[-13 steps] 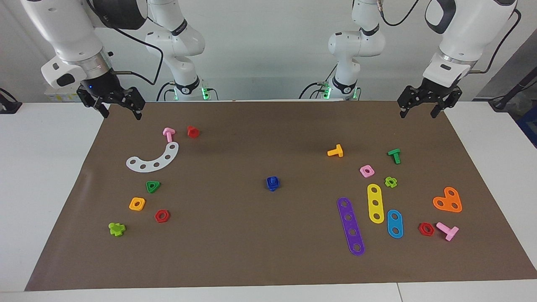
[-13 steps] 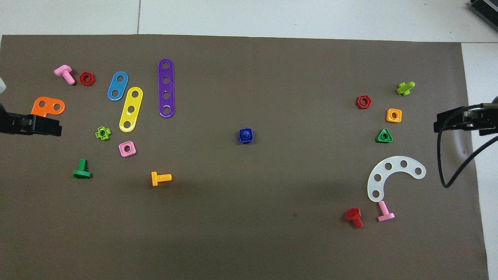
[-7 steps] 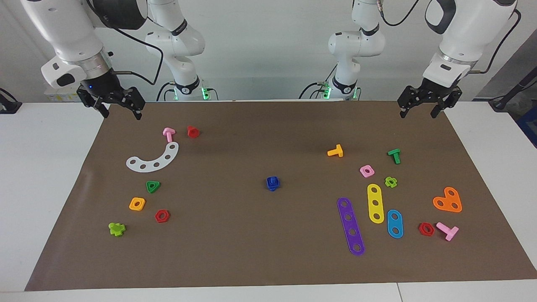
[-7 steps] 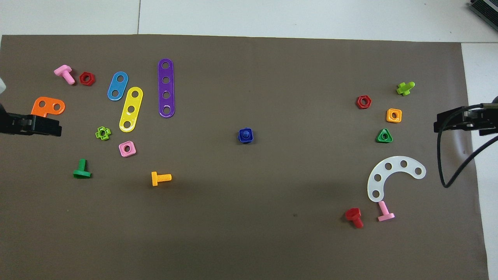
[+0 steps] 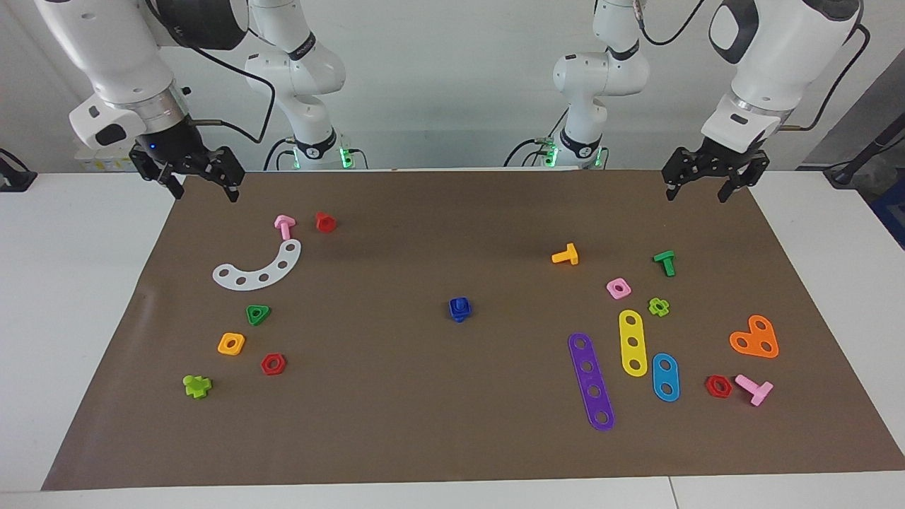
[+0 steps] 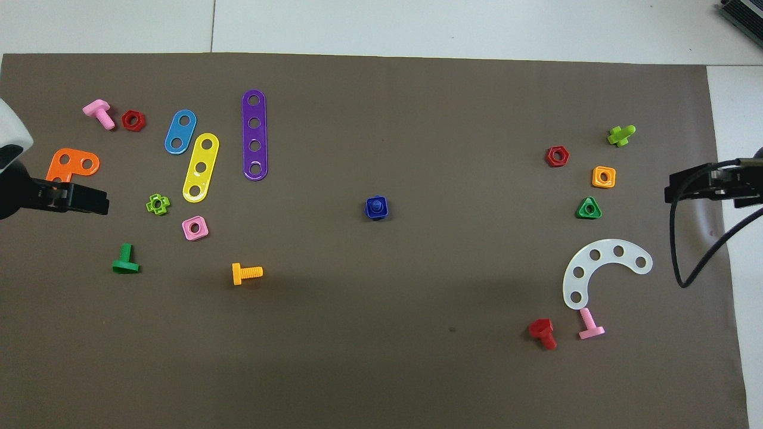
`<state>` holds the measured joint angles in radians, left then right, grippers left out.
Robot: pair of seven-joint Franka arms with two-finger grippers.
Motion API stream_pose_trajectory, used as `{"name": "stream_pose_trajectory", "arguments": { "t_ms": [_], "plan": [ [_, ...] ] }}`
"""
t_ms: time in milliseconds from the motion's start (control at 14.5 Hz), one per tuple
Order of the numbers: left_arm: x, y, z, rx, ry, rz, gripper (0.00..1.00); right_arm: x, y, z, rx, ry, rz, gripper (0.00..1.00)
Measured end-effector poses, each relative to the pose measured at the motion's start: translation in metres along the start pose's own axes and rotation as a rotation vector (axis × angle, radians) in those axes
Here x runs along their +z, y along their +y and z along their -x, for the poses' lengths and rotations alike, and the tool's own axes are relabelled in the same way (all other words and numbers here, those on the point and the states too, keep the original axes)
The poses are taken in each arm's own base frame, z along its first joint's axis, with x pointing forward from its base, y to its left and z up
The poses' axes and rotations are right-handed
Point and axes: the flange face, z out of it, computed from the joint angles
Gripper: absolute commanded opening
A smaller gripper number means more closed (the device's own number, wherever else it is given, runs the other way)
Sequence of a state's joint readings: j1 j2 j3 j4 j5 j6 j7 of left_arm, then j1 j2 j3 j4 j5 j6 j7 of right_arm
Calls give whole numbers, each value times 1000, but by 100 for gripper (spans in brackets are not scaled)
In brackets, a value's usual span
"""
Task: Unscrew and place screws in storage area
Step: 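Reach the left gripper over the blue nut on the blue bolt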
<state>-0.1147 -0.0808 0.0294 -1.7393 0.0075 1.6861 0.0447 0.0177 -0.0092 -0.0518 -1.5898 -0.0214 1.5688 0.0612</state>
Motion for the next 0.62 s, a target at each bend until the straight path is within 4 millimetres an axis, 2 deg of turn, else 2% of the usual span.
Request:
{"name": "stream_pose_trajectory", "arguments": {
  "t_ms": [277,415,622],
  "plan": [
    [22,85,-2,-46,27,8,96,0,0,0,0,0,0,100],
    [35,120,-3,-50,32,12,96,0,0,0,0,0,0,100],
    [69,181,-14,-111,43,23,95,0,0,0,0,0,0,100]
  ]
}}
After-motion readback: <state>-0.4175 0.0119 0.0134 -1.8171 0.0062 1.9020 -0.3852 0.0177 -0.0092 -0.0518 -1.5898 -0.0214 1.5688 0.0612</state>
